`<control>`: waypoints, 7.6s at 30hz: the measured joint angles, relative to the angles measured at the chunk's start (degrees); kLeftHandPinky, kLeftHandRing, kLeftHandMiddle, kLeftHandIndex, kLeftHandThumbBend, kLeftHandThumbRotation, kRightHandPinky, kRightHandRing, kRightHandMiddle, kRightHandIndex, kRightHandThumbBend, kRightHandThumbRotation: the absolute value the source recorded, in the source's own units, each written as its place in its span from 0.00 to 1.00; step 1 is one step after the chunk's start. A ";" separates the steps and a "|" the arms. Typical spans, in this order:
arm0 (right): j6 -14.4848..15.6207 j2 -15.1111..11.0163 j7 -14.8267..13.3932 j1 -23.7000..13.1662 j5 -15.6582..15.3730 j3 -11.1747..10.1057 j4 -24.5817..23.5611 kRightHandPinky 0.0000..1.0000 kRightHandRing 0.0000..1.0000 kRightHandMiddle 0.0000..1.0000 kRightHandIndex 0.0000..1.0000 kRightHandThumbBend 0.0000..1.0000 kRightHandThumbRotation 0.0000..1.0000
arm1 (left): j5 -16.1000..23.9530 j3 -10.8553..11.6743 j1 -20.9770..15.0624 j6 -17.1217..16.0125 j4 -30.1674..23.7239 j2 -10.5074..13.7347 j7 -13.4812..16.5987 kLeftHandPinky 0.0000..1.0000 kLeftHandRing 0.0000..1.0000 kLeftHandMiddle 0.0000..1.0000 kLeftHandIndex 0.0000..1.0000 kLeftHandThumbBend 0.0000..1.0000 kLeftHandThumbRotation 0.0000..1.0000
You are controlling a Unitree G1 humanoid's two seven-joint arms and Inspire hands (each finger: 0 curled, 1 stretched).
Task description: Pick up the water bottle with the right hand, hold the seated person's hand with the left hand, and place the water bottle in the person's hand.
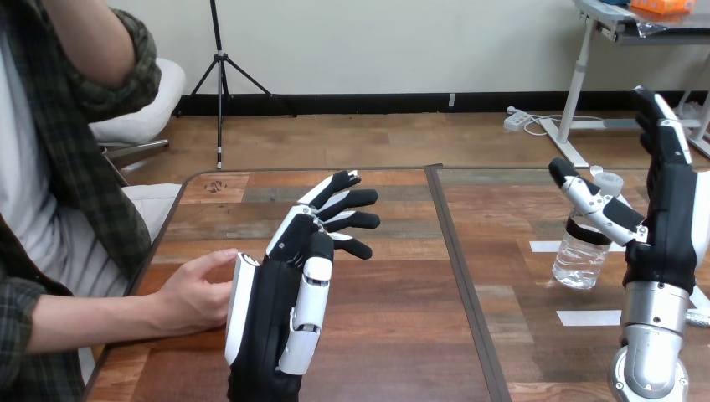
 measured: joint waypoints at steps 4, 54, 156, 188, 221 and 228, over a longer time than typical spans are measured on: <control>0.11 -0.21 -0.60 -0.28 -0.22 0.11 0.77 0.97 0.95 0.92 0.87 0.71 0.05 | -0.07 -0.04 0.12 0.01 0.00 0.00 -0.15 0.51 0.67 0.74 0.81 0.17 1.00; 8.76 -1.96 -1.85 -3.68 0.93 2.30 10.14 0.93 0.93 0.90 0.86 0.73 0.00 | 0.02 0.04 0.13 -0.02 0.00 0.00 -0.16 0.51 0.68 0.73 0.81 0.10 1.00; 22.39 -4.12 0.69 -11.41 5.12 3.54 21.08 0.91 0.91 0.88 0.85 0.70 0.00 | -0.07 0.08 0.57 -0.24 -0.06 0.01 -1.65 0.52 0.67 0.72 0.81 0.18 1.00; 24.99 -4.13 1.12 -13.51 5.29 3.90 21.66 0.85 0.88 0.88 0.84 0.72 0.00 | 1.19 0.31 2.37 -0.10 -0.07 -0.18 -1.08 0.51 0.66 0.71 0.80 0.16 1.00; 25.66 -4.12 2.55 -14.54 4.78 5.66 22.23 0.68 0.80 0.86 0.85 0.72 0.00 | 1.98 0.25 2.41 -0.13 -0.08 -0.19 -0.52 0.52 0.66 0.71 0.82 0.16 1.00; 26.58 -4.12 3.09 -14.78 4.98 5.66 22.30 0.63 0.75 0.85 0.85 0.72 0.00 | 2.30 0.31 2.43 -0.14 -0.08 -0.20 -0.01 0.52 0.66 0.71 0.82 0.13 1.00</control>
